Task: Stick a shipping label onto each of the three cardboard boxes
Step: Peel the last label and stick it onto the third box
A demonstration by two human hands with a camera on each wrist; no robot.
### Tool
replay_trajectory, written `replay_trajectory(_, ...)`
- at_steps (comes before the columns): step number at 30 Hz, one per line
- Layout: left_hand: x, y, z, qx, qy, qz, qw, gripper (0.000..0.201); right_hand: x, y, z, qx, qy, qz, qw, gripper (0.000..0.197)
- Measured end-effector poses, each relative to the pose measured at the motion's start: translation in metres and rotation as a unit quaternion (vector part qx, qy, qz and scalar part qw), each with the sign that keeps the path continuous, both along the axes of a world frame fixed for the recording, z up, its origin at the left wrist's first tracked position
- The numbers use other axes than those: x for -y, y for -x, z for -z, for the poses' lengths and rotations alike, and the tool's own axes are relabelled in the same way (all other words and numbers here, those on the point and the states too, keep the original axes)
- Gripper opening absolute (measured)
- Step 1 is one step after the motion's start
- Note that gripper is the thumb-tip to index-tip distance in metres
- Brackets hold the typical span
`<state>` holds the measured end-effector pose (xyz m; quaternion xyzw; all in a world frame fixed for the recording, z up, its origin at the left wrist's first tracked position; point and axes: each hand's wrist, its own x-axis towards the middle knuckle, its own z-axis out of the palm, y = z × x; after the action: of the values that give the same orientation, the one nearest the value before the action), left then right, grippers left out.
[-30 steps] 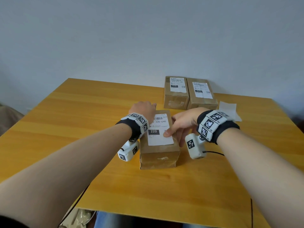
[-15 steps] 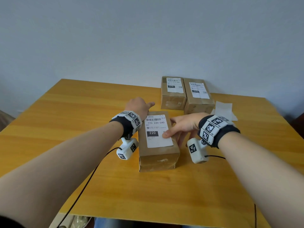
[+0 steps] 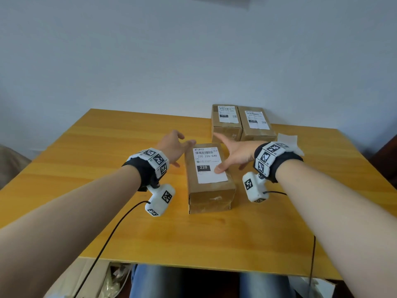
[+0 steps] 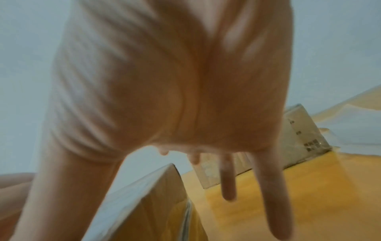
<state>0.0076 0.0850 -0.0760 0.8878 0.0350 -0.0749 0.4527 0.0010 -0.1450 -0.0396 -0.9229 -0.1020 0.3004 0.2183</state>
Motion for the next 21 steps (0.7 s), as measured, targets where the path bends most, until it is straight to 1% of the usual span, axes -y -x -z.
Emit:
replay_trajectory(3,0.009,0.022,-0.010,-0.022,-0.069,0.043,0.996,0.047,-0.002,-0.004,0.000,0.026,0.006,-0.045,0.999,0.127)
replay_trajectory(5,0.017,0.034,-0.013,-0.036,-0.130,0.088,0.987,0.046,0.001,-0.004,0.002,0.021,0.003,-0.040,0.999,0.118)
replay_trajectory(7,0.023,0.039,-0.014,-0.024,-0.177,0.109,0.978,0.055,0.005,-0.002,0.004,0.033,-0.002,-0.015,0.999,0.114)
replay_trajectory(9,0.029,0.039,-0.016,-0.004,-0.201,0.136,0.970,0.064,0.009,0.001,0.008,0.076,0.009,0.022,0.997,0.107)
replay_trajectory(12,0.042,0.036,-0.017,-0.004,-0.206,0.179,0.962,0.079,0.014,0.003,0.014,0.137,0.022,0.098,0.985,0.087)
replay_trajectory(15,0.057,0.040,-0.020,-0.019,-0.225,0.190,0.955,0.094,0.022,-0.001,0.021,0.186,0.026,0.167,0.968,0.069)
replay_trajectory(16,0.061,0.042,-0.018,-0.021,-0.249,0.193,0.949,0.096,0.026,-0.002,0.023,0.195,0.022,0.186,0.963,0.068)
replay_trajectory(18,0.066,0.044,-0.016,-0.016,-0.284,0.199,0.938,0.096,0.031,-0.002,0.024,0.194,0.008,0.198,0.961,0.077)
replay_trajectory(20,0.066,0.042,-0.014,0.000,-0.288,0.194,0.938,0.092,0.035,0.000,0.020,0.187,0.010,0.157,0.970,0.092)
replay_trajectory(21,0.065,0.040,-0.014,0.002,-0.284,0.190,0.940,0.089,0.036,0.001,0.017,0.177,0.016,0.130,0.975,0.096)
